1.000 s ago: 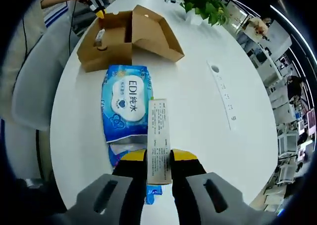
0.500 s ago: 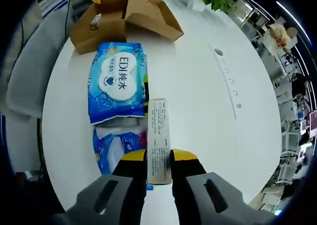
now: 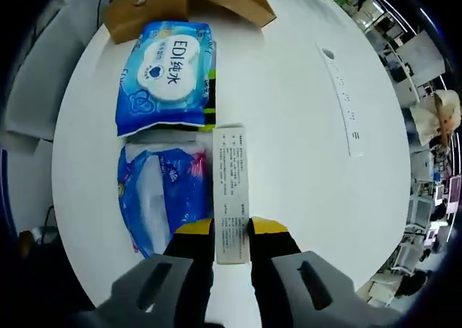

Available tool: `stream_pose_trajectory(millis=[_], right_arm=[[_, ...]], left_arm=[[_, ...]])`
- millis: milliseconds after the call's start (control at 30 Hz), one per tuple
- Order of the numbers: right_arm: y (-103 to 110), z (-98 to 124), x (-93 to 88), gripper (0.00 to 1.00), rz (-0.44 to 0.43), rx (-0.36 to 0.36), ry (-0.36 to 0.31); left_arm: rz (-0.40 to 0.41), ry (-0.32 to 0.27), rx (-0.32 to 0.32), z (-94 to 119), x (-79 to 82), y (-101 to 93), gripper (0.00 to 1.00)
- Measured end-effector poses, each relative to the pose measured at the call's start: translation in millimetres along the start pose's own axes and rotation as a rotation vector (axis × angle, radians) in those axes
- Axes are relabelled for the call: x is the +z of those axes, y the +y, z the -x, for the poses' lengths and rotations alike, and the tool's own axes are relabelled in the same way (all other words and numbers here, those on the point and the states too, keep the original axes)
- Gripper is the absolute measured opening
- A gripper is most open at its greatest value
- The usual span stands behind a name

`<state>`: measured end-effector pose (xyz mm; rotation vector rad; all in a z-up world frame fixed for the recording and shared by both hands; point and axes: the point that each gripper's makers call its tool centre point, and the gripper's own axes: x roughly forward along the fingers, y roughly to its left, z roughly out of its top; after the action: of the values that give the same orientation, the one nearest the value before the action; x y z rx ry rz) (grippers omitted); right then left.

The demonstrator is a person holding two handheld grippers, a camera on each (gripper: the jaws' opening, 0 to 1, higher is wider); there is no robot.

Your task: Operate the shoe box by opening the lid, removing the specified soft item, and placing it in the target area until the item is outside and the box remains undamaged.

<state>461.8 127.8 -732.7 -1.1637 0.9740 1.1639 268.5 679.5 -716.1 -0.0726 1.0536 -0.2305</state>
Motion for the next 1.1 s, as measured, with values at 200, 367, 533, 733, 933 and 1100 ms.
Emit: stream_pose_trajectory(millis=[200,367,533,733,933,1100], right_arm=[[-4.2,-0.3,-0.5,0.16,-0.004,-0.009,0.003],[-7.4,-2.0,-1.7,0.17,0.043,-0.033,0.025],[-11.3,-1.9,-1.6,0.18,0.041,-0.052,0.031],[-14.7,-0.3,-1.0,0.19,0.017,-0.075,0.032],[-15.5,5.4,0.1,0.27,-0.025,-0.113,0.019],[-12.4,16.3,3.7,0.32,-0.049,-0.146,0.005]], left_arm=[[-0.001,-0.001,-0.001,0.2,-0.2,-0.2,0.1],[-0.004,-0.006,0.0,0.6,-0.6,-0.3,0.1],[-0.002,-0.012,0.001,0.8,-0.8,-0.2,0.1],[-0.04,-0.017,0.002,1.4,-1.3,-2.6,0.11],[-0.078,-0.023,0.018,3.3,-3.7,-0.3,0.2],[-0.12,-0.035,0.03,7.6,-1.4,0.4,0.26]])
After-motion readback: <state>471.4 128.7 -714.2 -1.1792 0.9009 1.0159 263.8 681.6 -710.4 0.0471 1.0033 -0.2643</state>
